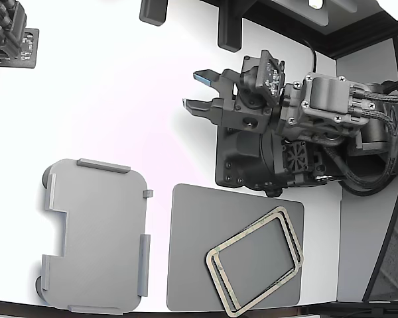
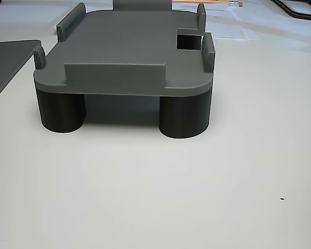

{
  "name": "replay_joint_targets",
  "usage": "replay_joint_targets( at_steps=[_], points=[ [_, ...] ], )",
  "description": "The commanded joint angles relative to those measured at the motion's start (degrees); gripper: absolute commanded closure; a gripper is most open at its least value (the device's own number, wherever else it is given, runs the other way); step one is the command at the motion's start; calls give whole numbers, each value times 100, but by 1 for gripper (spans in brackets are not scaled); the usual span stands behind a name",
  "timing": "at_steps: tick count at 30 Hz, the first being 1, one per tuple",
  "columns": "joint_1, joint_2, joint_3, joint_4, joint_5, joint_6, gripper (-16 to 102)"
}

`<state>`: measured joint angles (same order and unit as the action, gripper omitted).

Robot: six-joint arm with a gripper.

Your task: Move top rectangular frame to the holder.

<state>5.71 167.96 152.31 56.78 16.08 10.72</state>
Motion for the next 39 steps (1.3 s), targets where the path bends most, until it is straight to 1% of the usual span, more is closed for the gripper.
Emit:
replay_joint_targets(
  at_steps=[1,19,22,26,29,31,34,37,39],
  points=[
    [-97,132,-123,-79,-281,-185,-14],
    [-97,70,-167,-88,-360,-290,-14],
    [-97,-167,-571,-105,-308,-308,-14],
    [-97,-800,-1617,35,-237,-668,-14],
    [-26,-1556,-2338,246,-571,-686,-14],
    [237,-1863,-2646,404,-756,-589,-14],
    [879,-2320,-3050,571,-703,-448,-14],
    [1582,-3190,-3779,1397,-703,-123,-14],
    [2232,-3823,-4254,1934,-413,316,-14]
  ],
)
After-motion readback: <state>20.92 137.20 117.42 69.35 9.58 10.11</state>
